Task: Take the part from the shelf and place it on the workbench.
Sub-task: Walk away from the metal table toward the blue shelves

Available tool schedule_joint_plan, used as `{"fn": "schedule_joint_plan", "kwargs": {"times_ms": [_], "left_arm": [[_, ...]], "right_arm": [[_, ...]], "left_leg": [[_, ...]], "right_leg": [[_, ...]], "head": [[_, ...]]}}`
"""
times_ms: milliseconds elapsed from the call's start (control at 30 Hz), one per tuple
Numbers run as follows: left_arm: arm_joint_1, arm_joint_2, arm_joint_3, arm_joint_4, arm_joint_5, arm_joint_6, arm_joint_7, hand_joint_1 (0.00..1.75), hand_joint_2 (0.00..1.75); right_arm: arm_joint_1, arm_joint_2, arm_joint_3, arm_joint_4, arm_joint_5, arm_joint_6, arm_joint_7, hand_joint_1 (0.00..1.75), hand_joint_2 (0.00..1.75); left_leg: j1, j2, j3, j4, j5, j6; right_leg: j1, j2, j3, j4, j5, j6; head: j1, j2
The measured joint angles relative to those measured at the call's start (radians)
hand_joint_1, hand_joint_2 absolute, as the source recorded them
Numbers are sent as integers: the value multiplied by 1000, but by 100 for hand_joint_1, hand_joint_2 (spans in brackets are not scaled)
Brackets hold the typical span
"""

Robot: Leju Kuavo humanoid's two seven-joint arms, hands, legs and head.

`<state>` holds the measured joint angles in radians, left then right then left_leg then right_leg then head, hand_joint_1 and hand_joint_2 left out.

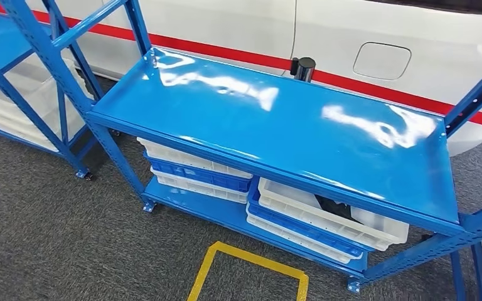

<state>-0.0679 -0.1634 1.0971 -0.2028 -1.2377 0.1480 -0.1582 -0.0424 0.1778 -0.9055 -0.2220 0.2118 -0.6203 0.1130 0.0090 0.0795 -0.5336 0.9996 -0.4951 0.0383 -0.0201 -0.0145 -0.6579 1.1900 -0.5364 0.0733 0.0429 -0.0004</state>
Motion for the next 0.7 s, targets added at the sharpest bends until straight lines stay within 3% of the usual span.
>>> {"fn": "schedule_joint_plan", "kwargs": {"times_ms": [33, 67, 100, 133, 200, 267, 333, 400, 433, 467, 500, 567, 633, 700], "left_arm": [[0, 0, 0, 0, 0, 0, 0, 0, 0], [0, 0, 0, 0, 0, 0, 0, 0, 0], [-1, 1, 0, 0, 0, 0, 0, 0, 0], [-2, 1, 0, 1, 1, 0, 0, 0, 0], [-5, 0, 0, 1, 1, 0, 0, 0, 0], [-6, 0, 0, 1, 1, 0, 0, 0, 0], [-5, -1, 0, 1, 1, 0, 0, 0, 0], [-2, -2, 0, 1, 1, 0, 0, 0, 0], [0, -2, 0, 1, 1, 0, 0, 0, 0], [1, -2, 0, 1, 1, 0, 0, 0, 0], [1, -2, 0, 1, 1, -1, 0, 0, 0], [1, -1, 0, 1, 1, -3, 0, 0, 0], [0, -1, -1, 2, 1, -4, -1, 0, 0], [-2, -2, -1, 2, 1, -6, -2, 0, 0]], "right_arm": [[-1, 0, 0, 0, 1, 0, -1, 0, 0], [-3, 0, 0, 0, 2, 0, -2, 0, 0], [-5, 0, 0, 0, 2, 0, -2, 0, 0], [-6, 0, 0, 0, 3, 0, -3, 0, 0], [-6, 0, 0, 0, 3, 0, -4, 0, 0], [-5, 0, 0, 0, 4, 0, -4, 0, 0], [-6, 0, -1, 0, 5, 0, -3, 0, 0], [-8, 0, -1, 0, 8, 1, -1, 0, 0], [-7, -1, -1, 0, 11, 1, 1, 0, 0], [-7, -2, -1, 0, 14, 1, 3, 0, 0], [-6, -3, -1, 0, 17, 1, 6, 0, 0], [-8, -4, -1, 0, 21, 1, 11, 0, 0], [-9, -4, -1, 0, 22, 1, 13, 0, 0], [-6, -4, -1, 0, 22, 2, 14, 0, 0]], "left_leg": [[-1, 11, 4, 1, -4, -6], [-3, 22, 8, 3, -9, -14], [-6, 31, 13, 4, -13, -20], [-8, 40, 17, 4, -15, -25], [-4, 52, 26, 2, -20, -36], [3, 7, 18, 33, -49, -47], [7, -60, -32, 142, -114, -53], [8, -80, -95, 264, -163, -54], [9, -82, -111, 288, -160, -54], [10, -84, -108, 272, -136, -52], [12, -90, -88, 220, -98, -50], [17, -137, -34, 88, -29, -45], [16, -168, -8, 23, -9, -41], [11, -147, -5, 15, -5, -32]], "right_leg": [[-2, -28, 41, -73, 24, 9], [-2, -51, 74, -132, 43, 10], [-1, -66, 92, -164, 51, 5], [2, -69, 94, -170, 53, -6], [0, -43, 92, -173, 55, -25], [-8, -18, 95, -176, 59, -39], [-9, 7, 96, -176, 63, -53], [-5, 35, 94, -176, 65, -61], [-4, 50, 94, -176, 65, -62], [-3, 66, 96, -176, 65, -63], [-3, 81, 97, -176, 66, -63], [0, 107, 98, -173, 65, -60], [3, 128, 92, -173, 67, -49], [2, 146, 81, -177, 72, -34]], "head": [[0, 0], [0, 0], [-1, 0], [-2, 0], [-3, 0], [-6, 0], [-9, 0], [-10, 0], [-10, 0], [-10, 0], [-10, 0], [-10, 0], [-9, 0], [-9, 0]]}}
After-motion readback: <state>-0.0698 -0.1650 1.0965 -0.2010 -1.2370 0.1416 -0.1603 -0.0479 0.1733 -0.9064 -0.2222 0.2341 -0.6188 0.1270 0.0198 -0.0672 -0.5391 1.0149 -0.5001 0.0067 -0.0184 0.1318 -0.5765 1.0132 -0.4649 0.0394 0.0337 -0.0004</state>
